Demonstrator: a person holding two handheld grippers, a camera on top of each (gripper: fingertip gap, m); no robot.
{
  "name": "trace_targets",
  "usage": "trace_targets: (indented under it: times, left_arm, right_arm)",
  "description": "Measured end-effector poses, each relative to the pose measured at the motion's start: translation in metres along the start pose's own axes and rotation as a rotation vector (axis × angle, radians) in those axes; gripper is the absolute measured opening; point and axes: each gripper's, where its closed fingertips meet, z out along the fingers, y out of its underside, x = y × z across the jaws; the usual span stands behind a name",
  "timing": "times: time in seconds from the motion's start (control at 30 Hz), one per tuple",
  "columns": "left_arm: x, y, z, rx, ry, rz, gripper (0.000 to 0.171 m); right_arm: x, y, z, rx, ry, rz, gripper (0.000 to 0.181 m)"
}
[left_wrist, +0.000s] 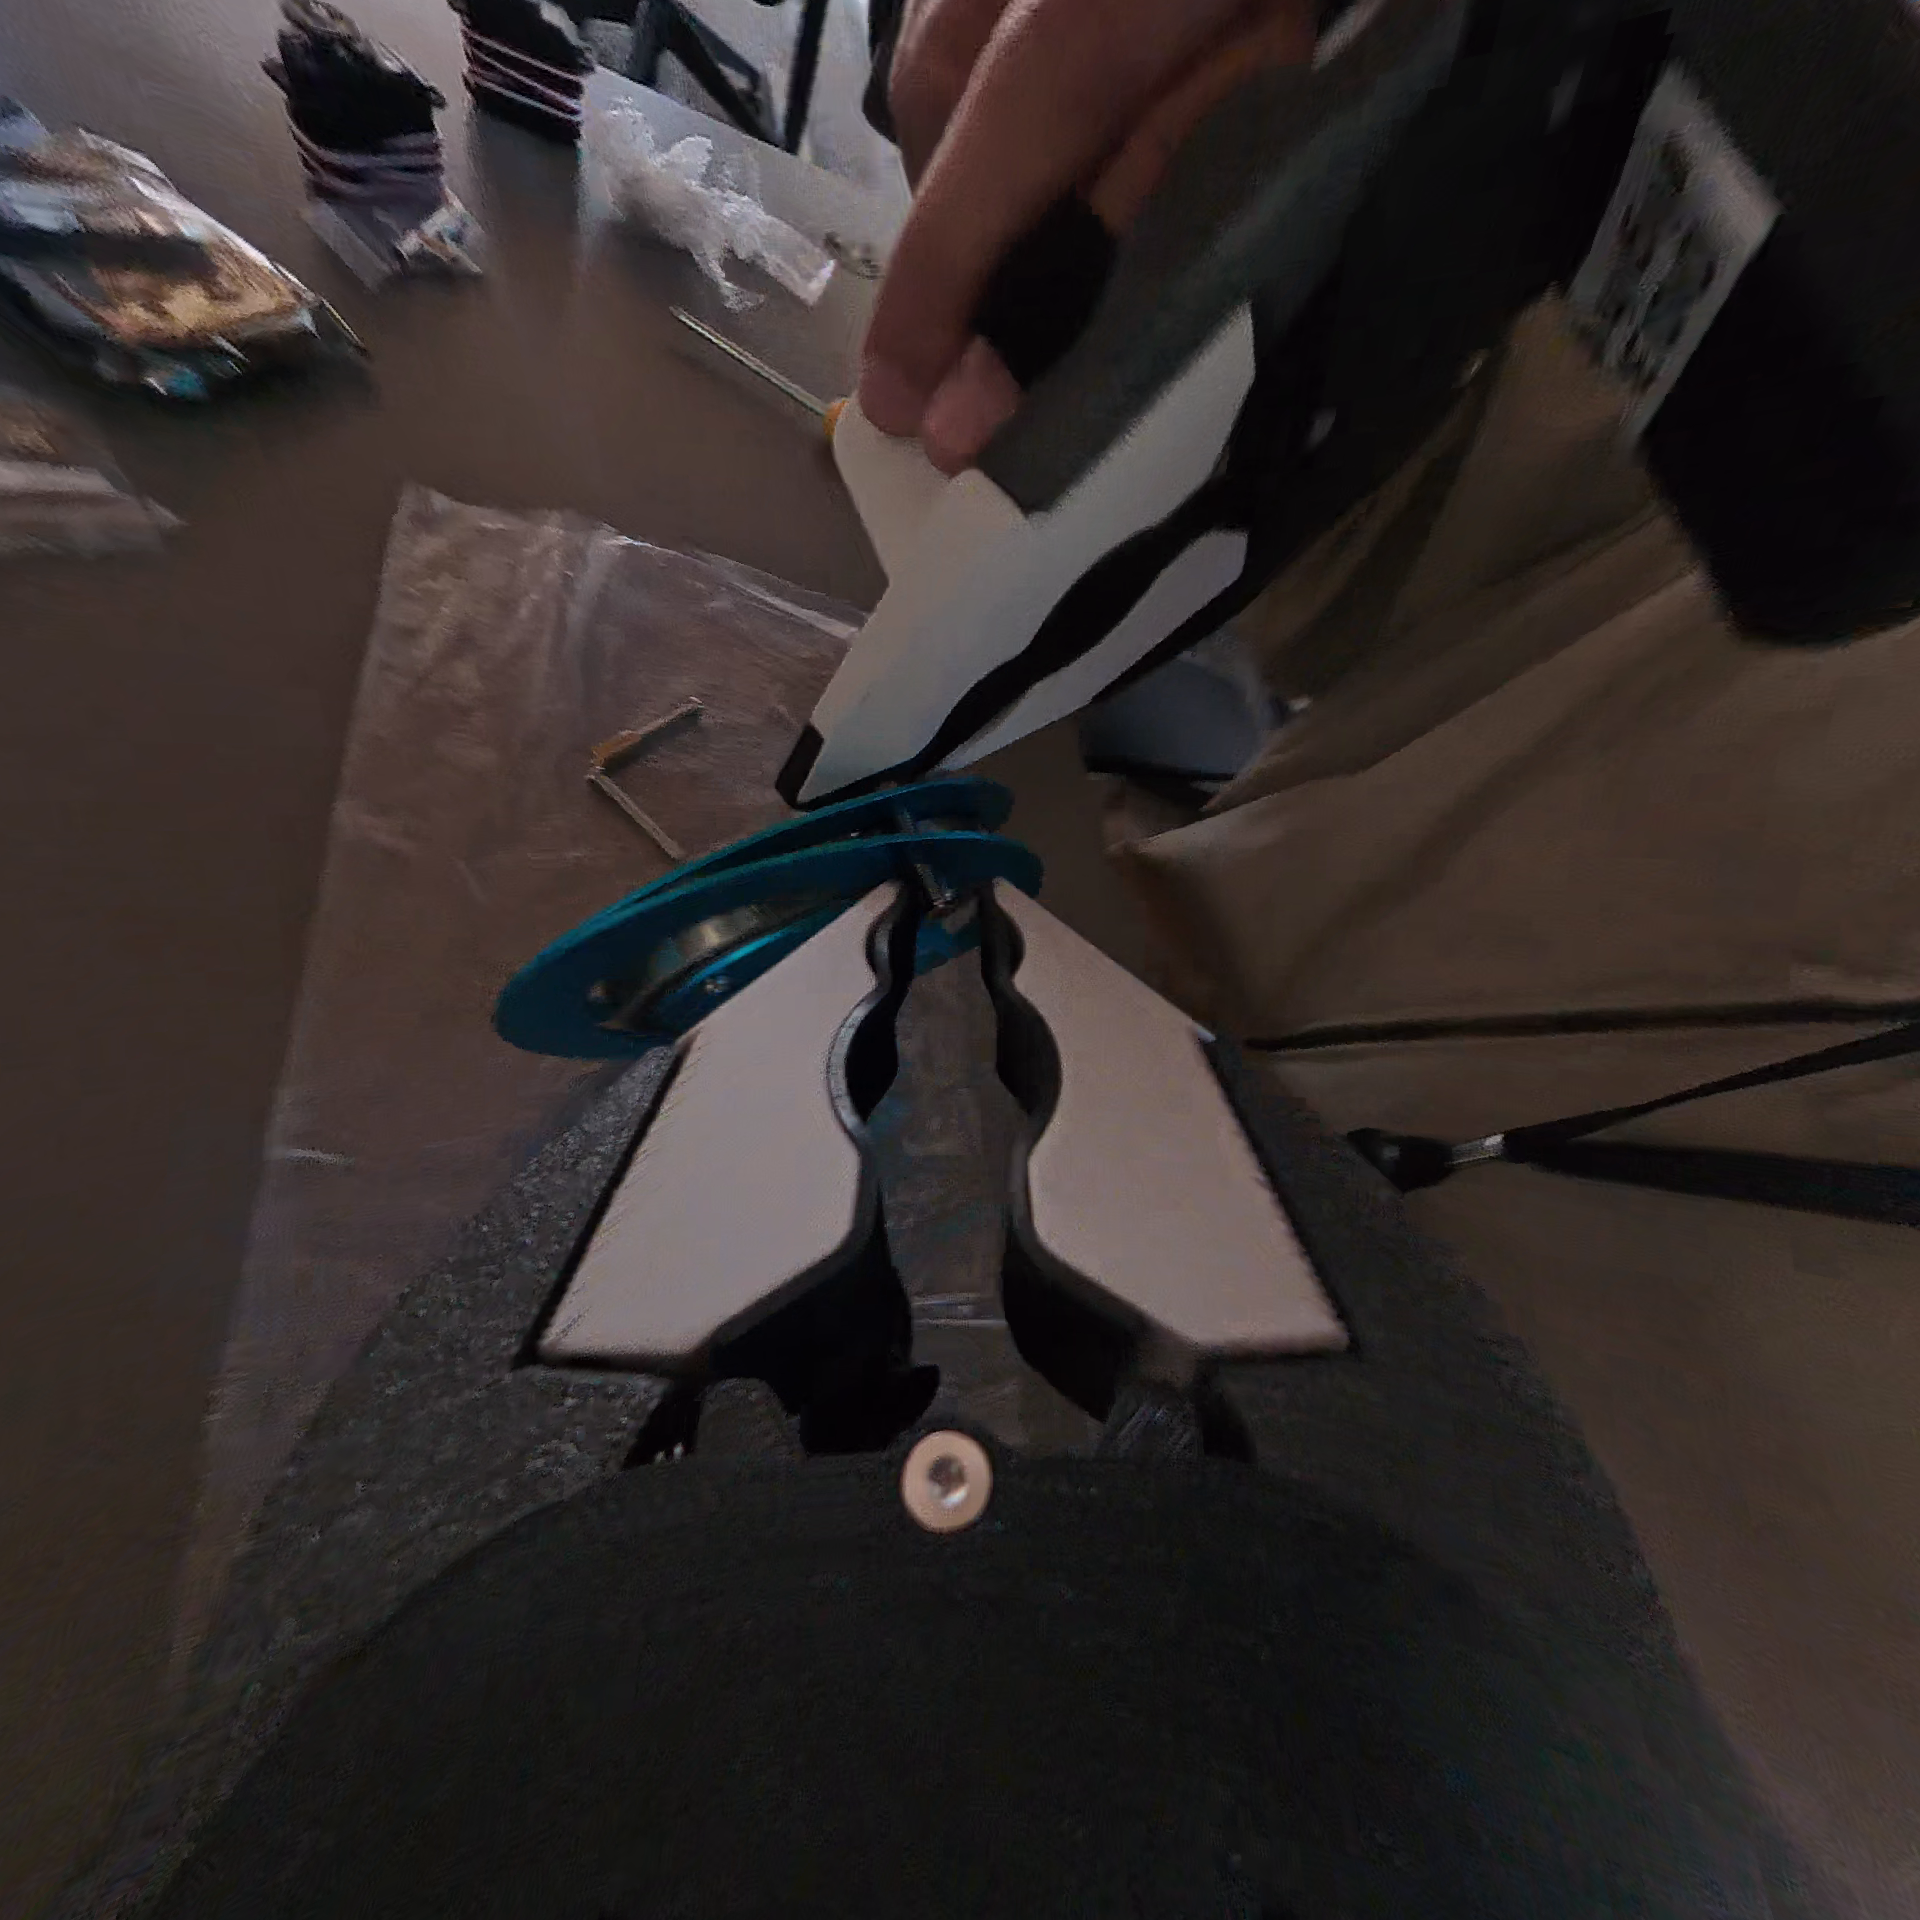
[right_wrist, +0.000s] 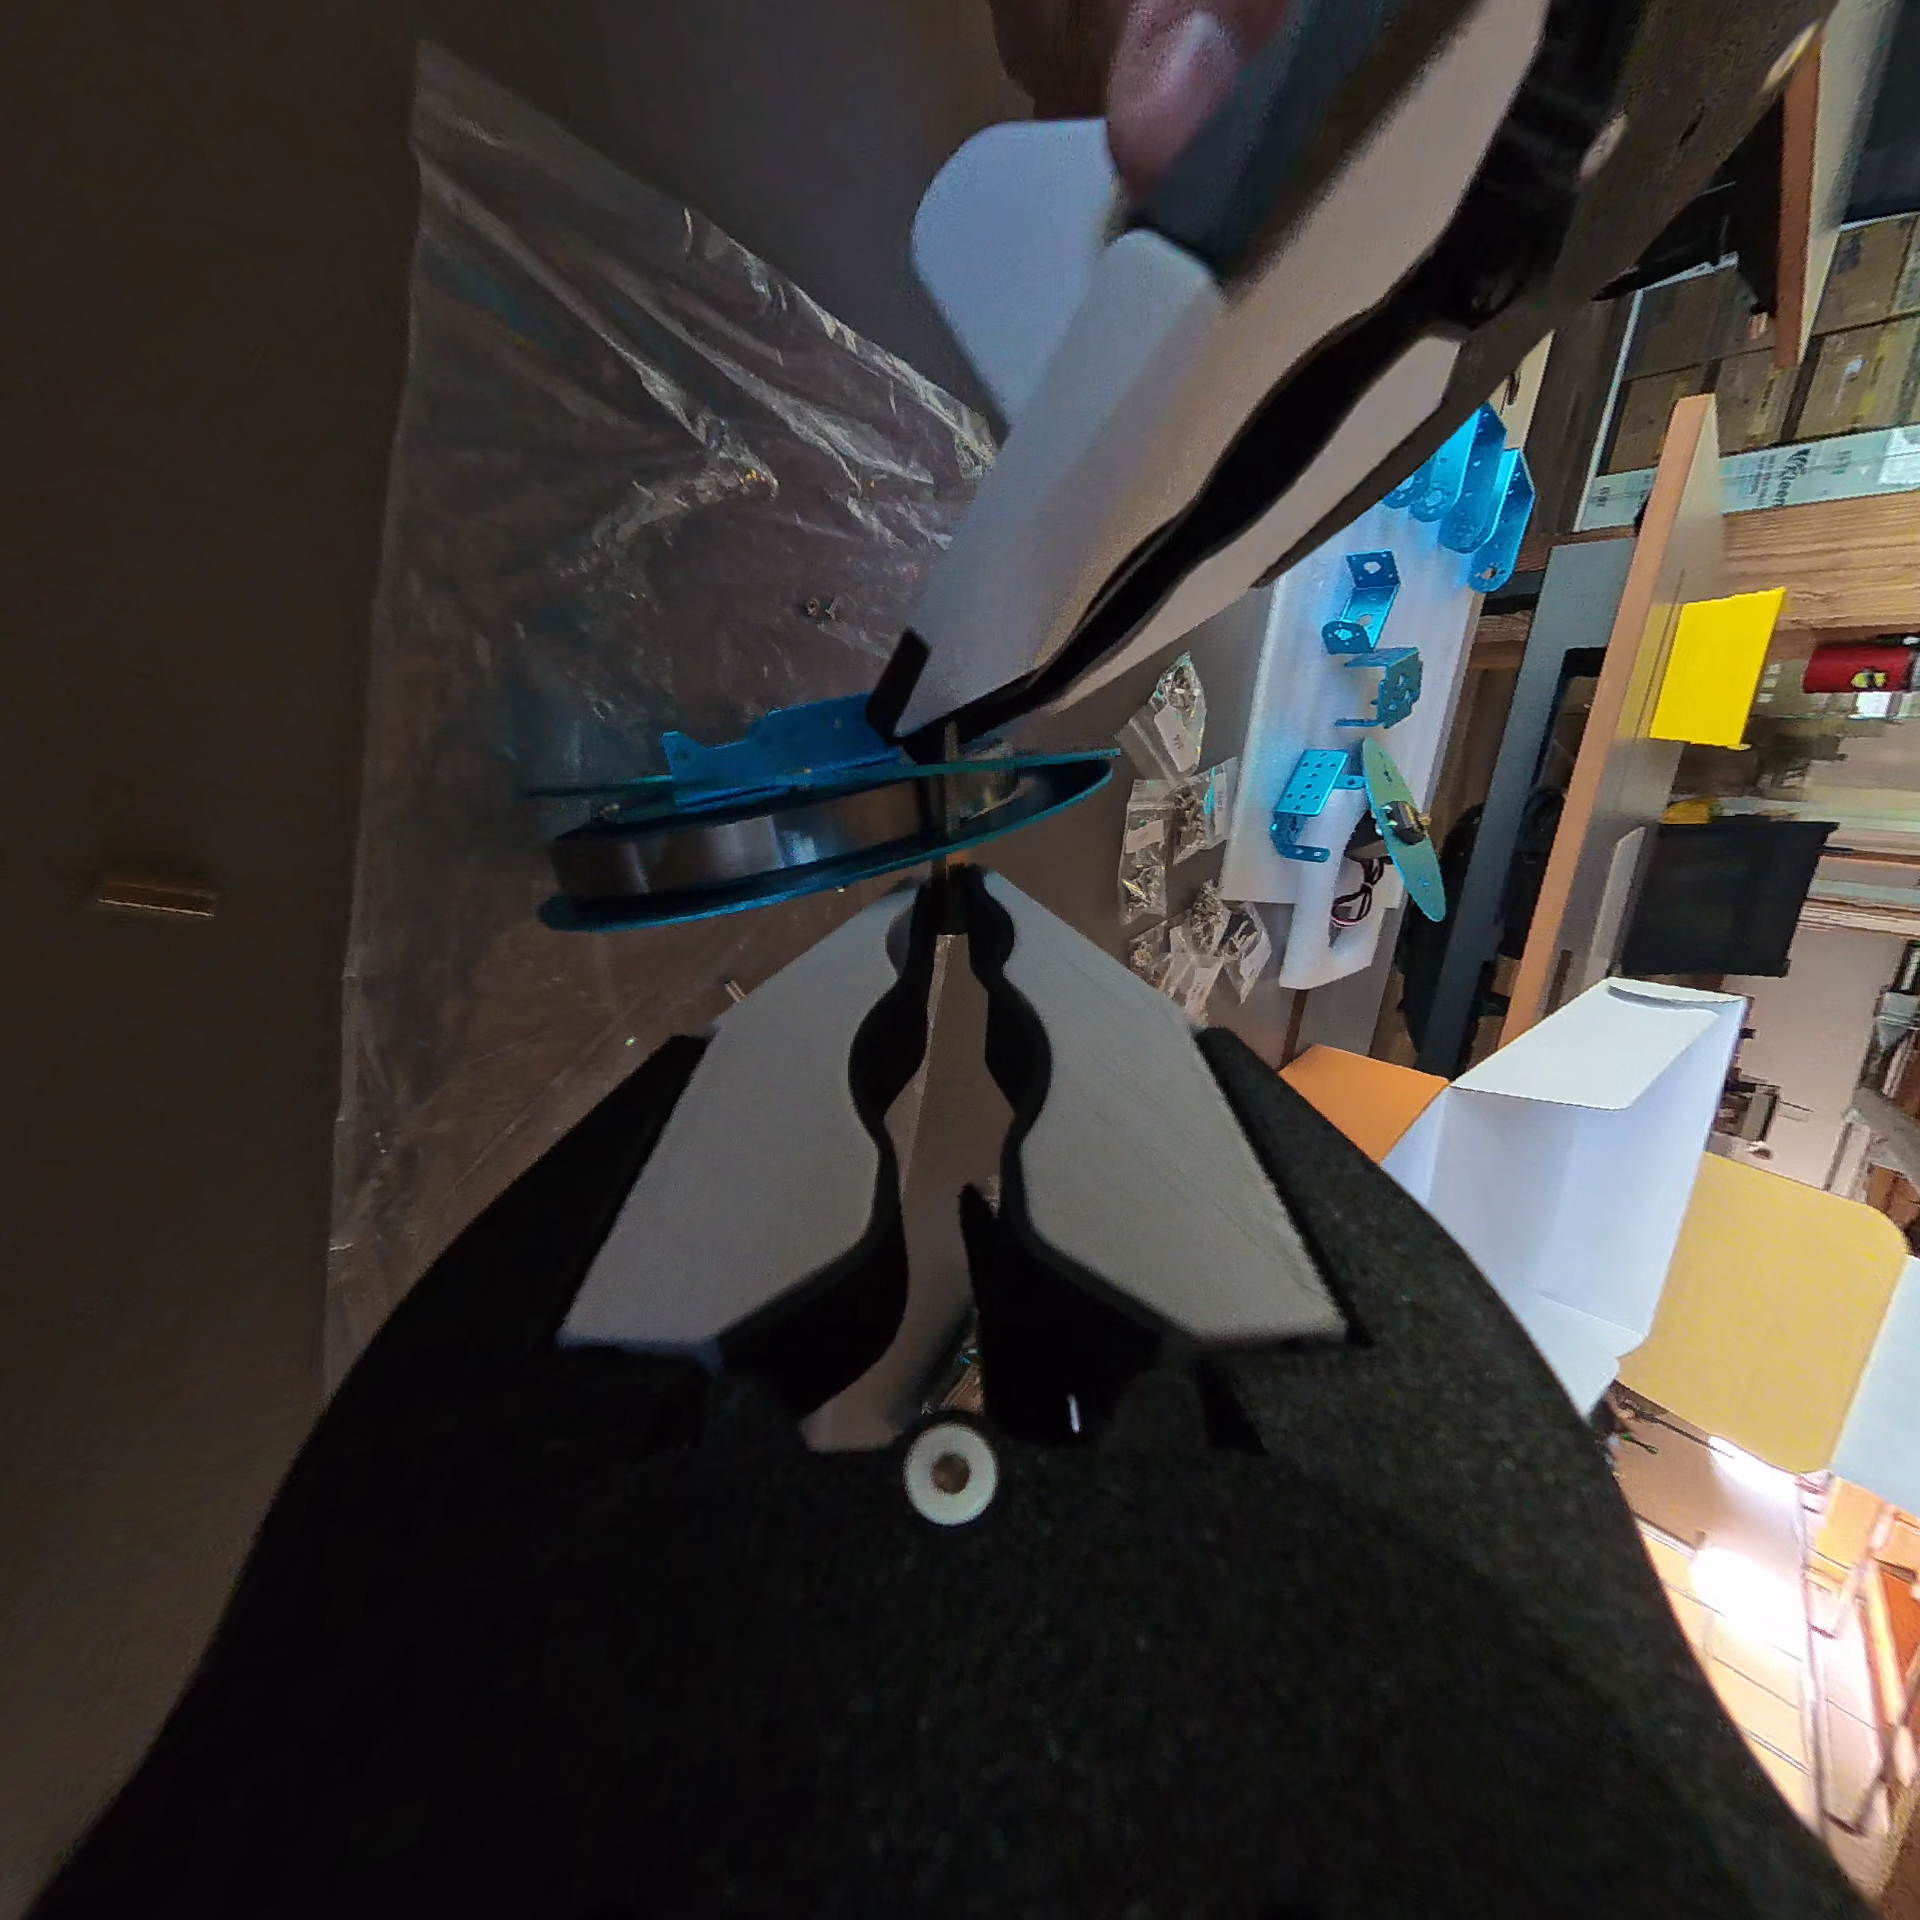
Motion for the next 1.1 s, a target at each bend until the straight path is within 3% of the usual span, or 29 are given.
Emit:
trace_targets:
  times: [0.13,0.43,0.53,0.63,0.7,0.8,1.0,1.1]
  left_arm:
    - [-0.001,-0.005,-0.002,0.050,0.131,-0.228,0.011]
    - [0.003,-0.002,0.000,0.104,0.264,-0.365,0.004]
    - [0.004,-0.002,0.000,0.123,0.305,-0.377,0.004]
    - [0.003,-0.003,0.001,0.139,0.326,-0.398,0.004]
    - [0.003,-0.004,0.001,0.143,0.332,-0.419,0.004]
    - [0.000,-0.004,-0.001,0.157,0.342,-0.446,0.004]
    - [0.000,-0.005,-0.002,0.165,0.377,-0.474,0.003]
    - [0.000,-0.005,-0.001,0.166,0.381,-0.480,0.004]
  right_arm:
    - [0.002,0.001,0.000,0.009,0.057,-0.044,0.004]
    - [0.002,-0.005,-0.003,0.191,0.139,0.027,0.006]
    - [0.004,0.000,-0.009,0.263,0.173,0.140,0.036]
    - [0.005,-0.001,-0.025,0.342,0.263,0.212,0.044]
    - [0.010,0.005,-0.033,0.250,0.455,0.082,0.043]
    - [0.008,-0.009,-0.045,0.161,0.735,-0.183,0.026]
    - [0.005,-0.002,-0.020,0.014,0.790,-0.286,0.035]
    - [0.005,-0.006,-0.019,0.033,0.805,-0.324,0.015]
